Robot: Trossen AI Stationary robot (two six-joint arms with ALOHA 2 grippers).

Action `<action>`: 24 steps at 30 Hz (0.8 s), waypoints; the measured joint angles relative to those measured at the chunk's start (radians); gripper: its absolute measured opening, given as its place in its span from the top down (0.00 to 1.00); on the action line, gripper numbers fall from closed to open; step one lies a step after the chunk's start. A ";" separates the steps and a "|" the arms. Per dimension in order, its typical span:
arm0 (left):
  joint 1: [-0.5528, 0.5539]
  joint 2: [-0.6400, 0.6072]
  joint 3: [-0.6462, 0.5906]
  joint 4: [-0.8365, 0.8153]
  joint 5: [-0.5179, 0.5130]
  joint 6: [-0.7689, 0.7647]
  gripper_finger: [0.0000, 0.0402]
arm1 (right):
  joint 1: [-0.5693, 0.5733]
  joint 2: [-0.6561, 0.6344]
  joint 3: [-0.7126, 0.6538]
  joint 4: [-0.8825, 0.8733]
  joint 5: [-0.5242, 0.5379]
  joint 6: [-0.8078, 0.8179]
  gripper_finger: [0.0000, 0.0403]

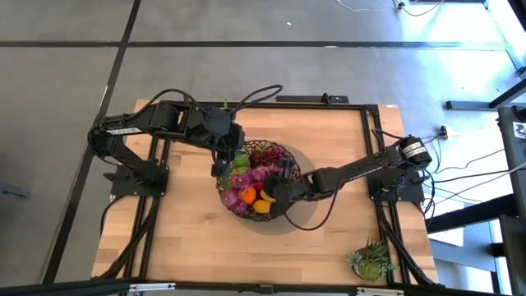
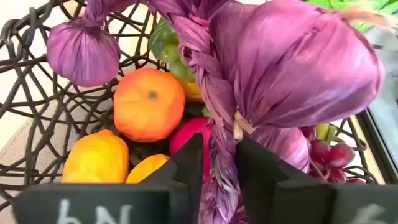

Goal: Build produce basket
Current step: Put the purple garlic into the wire basket

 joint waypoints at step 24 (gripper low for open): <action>0.000 0.000 0.000 -0.004 0.000 0.001 0.75 | 0.003 -0.004 0.000 -0.112 0.217 -0.086 0.73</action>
